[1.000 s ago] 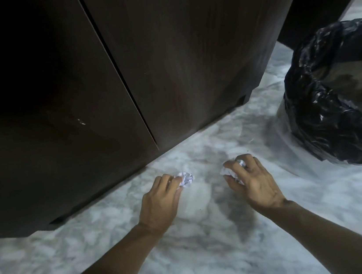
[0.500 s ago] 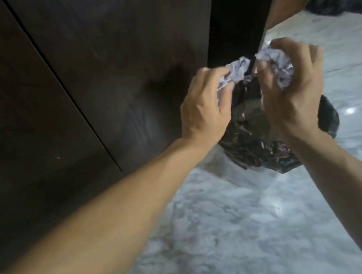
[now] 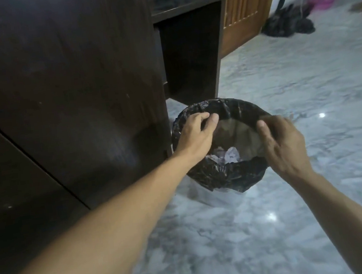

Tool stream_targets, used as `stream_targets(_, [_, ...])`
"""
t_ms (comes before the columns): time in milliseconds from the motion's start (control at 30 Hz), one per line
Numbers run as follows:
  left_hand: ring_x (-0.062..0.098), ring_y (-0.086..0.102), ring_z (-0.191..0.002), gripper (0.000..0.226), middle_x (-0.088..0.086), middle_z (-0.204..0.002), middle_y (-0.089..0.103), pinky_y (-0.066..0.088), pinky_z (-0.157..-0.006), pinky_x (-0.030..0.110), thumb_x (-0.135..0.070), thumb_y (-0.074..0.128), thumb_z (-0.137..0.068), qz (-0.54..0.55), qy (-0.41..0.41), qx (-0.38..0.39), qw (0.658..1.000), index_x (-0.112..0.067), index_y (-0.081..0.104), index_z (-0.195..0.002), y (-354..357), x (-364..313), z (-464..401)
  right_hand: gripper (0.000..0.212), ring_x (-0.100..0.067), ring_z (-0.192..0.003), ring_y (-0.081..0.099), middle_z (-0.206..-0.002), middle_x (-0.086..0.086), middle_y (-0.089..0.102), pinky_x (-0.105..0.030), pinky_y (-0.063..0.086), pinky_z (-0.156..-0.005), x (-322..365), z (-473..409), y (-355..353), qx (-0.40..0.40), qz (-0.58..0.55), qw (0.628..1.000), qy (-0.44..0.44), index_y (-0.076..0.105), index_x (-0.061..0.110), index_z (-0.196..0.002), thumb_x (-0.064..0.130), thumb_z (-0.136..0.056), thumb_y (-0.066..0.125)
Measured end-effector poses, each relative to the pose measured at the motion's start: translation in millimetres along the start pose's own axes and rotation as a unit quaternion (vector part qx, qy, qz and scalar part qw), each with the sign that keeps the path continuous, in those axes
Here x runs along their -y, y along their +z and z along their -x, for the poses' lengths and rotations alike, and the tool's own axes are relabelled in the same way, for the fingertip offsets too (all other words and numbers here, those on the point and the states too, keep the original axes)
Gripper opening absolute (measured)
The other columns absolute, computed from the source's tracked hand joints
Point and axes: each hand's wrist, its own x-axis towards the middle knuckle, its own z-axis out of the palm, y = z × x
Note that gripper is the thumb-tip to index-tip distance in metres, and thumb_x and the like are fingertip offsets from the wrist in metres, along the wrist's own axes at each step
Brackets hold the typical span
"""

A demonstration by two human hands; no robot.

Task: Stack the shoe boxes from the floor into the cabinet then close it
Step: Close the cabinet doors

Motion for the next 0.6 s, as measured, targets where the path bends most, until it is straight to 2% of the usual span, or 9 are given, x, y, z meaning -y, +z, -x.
stream_targets(67, [0.020,0.040,-0.136,0.050,0.004,-0.144,0.048,0.027,-0.115,0.035,-0.043,0.050,-0.096,-0.083,0.053,0.002,0.995,-0.012,0.053,-0.135,-3,12,15,0.056,-0.029,-0.120,0.050,-0.128,-0.014,0.058,-0.032,0.039,-0.097,-9,15,0,0.007,0.043,0.999,0.005,0.060,0.009,-0.124,0.051,-0.089,0.048])
stream_targets(133, [0.021,0.024,-0.146,0.061,0.005,-0.154,0.035,0.009,-0.122,0.043,-0.048,0.053,-0.092,-0.168,0.084,0.000,0.982,-0.013,0.046,-0.142,-3,24,35,0.079,-0.032,-0.130,0.045,-0.143,-0.014,0.046,-0.041,0.042,-0.105,-15,27,2,0.033,0.058,0.997,0.035,0.048,0.008,-0.137,0.066,-0.083,0.052])
stream_targets(167, [0.019,0.013,-0.150,0.068,0.004,-0.159,0.026,0.000,-0.122,0.042,-0.052,0.053,-0.091,-0.195,0.080,0.005,0.977,-0.014,0.040,-0.146,-2,29,45,0.091,-0.033,-0.131,0.045,-0.147,-0.013,0.040,-0.046,0.045,-0.103,-16,33,4,0.057,0.053,0.996,0.049,0.041,0.009,-0.142,0.075,-0.079,0.050])
stream_targets(233, [0.015,-0.003,-0.151,0.078,0.003,-0.164,0.007,-0.007,-0.120,0.038,-0.057,0.048,-0.092,-0.218,0.058,0.016,0.974,-0.012,0.028,-0.152,1,37,58,0.105,-0.037,-0.125,0.050,-0.150,-0.012,0.033,-0.049,0.050,-0.091,-18,40,9,0.100,0.045,0.992,0.053,0.030,0.011,-0.143,0.087,-0.072,0.042])
stream_targets(367, [0.013,-0.014,-0.149,0.083,0.003,-0.164,-0.004,-0.006,-0.122,0.044,-0.062,0.035,-0.094,-0.252,0.013,0.030,0.967,-0.009,0.014,-0.155,-4,44,60,0.117,-0.039,-0.126,0.050,-0.162,-0.011,0.010,-0.044,0.050,-0.084,-14,42,18,0.141,0.078,0.986,0.052,0.015,0.011,-0.149,0.086,-0.065,0.046])
stream_targets(600, [0.014,-0.012,-0.150,0.083,-0.001,-0.164,-0.010,-0.003,-0.120,0.052,-0.063,0.033,-0.095,-0.279,-0.061,0.062,0.956,-0.013,0.008,-0.156,-29,46,40,0.114,-0.039,-0.121,0.054,-0.160,-0.012,0.013,-0.045,0.051,-0.083,5,28,43,0.134,0.095,0.984,0.063,0.023,0.004,-0.145,0.082,-0.067,0.052])
